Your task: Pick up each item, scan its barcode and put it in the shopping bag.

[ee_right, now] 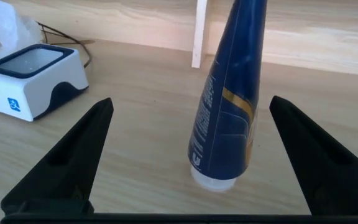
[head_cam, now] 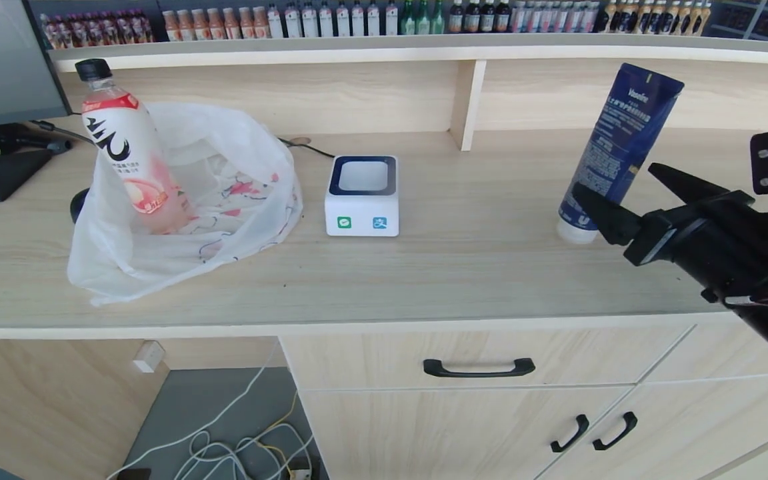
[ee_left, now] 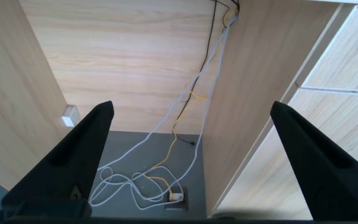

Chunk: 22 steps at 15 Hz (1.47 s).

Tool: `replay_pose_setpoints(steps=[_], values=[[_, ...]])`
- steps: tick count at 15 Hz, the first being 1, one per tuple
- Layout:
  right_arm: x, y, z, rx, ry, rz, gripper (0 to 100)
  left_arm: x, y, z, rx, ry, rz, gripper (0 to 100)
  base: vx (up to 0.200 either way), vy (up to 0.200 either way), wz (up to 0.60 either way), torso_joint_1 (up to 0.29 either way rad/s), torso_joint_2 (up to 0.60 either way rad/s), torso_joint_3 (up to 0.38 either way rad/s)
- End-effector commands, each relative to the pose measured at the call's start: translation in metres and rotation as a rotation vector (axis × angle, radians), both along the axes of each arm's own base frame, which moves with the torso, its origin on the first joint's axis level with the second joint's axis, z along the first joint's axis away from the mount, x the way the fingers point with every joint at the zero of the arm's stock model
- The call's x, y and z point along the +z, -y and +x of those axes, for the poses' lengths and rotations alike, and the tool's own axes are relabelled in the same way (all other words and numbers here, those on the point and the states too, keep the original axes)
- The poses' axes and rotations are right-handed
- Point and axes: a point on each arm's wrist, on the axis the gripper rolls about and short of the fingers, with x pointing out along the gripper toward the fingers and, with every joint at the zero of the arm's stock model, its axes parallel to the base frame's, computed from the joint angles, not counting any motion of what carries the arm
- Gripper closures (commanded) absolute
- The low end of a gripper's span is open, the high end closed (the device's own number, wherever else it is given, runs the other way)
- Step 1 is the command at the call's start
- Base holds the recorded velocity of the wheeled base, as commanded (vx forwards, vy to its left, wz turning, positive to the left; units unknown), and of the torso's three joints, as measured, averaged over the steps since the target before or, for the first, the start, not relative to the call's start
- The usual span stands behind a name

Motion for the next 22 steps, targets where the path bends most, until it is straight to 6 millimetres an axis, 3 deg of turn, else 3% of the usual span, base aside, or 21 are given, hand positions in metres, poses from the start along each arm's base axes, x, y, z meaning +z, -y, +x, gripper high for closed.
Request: replay_pose_setpoints(steps=[1, 5, 21, 22], values=[[0.015, 0.004, 0.011, -0.023, 0.026, 0.010, 0, 0.000, 0.000, 0.000, 0.000, 0.000, 0.000, 0, 0.000, 0.000, 0.00, 0.000, 0.00, 0.000], [0.011, 0.001, 0.031, -0.028, -0.022, 0.024, 0, 0.000, 0.000, 0.000, 0.000, 0.000, 0.000, 0, 0.000, 0.000, 0.00, 0.000, 0.00, 0.000], [0.000, -0.006, 0.062, -0.021, -0.061, 0.041, 0, 0.000, 0.000, 0.000, 0.000, 0.000, 0.000, 0, 0.000, 0.000, 0.00, 0.000, 0.00, 0.000], [0.000, -0.006, 0.062, -0.021, -0.063, 0.052, 100, 0.000, 0.000, 0.000, 0.000, 0.000, 0.000, 0, 0.000, 0.000, 0.00, 0.000, 0.00, 0.000]])
